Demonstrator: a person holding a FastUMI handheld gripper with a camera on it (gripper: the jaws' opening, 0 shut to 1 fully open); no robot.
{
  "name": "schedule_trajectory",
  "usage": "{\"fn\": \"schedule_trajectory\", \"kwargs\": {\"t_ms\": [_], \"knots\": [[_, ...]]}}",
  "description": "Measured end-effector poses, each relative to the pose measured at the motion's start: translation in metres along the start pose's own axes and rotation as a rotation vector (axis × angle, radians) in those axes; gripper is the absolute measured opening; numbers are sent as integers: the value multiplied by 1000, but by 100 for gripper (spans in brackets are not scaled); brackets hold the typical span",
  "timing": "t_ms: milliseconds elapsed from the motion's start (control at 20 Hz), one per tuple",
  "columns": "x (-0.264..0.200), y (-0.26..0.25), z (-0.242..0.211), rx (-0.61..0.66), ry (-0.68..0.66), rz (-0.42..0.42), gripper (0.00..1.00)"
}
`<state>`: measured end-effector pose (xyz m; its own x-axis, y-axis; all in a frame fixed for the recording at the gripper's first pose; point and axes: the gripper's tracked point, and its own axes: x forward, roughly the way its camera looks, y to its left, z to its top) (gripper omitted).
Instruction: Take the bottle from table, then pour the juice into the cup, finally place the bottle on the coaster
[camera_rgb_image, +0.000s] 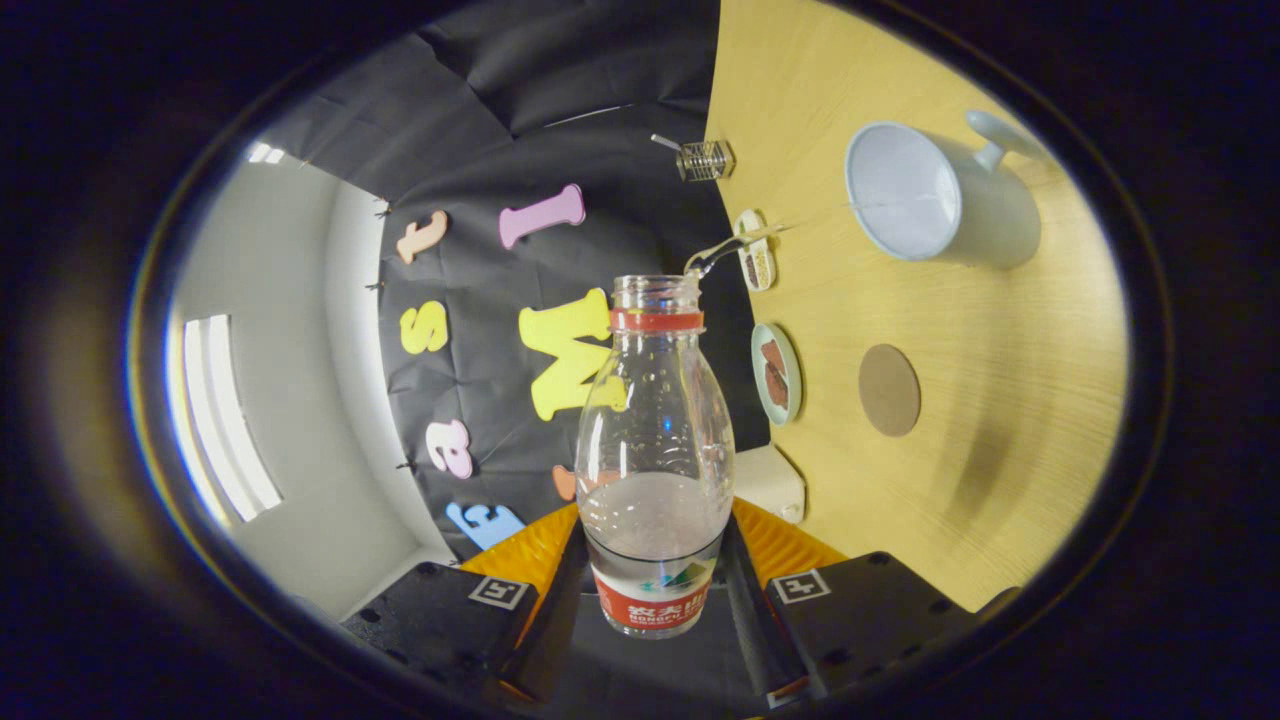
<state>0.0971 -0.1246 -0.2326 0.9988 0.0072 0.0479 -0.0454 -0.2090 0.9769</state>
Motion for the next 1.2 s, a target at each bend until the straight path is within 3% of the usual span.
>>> {"fn": "schedule_trajectory", "kwargs": {"t_ms": [1200], "knots": [[11, 18, -7, 101, -4, -5, 73]]}}
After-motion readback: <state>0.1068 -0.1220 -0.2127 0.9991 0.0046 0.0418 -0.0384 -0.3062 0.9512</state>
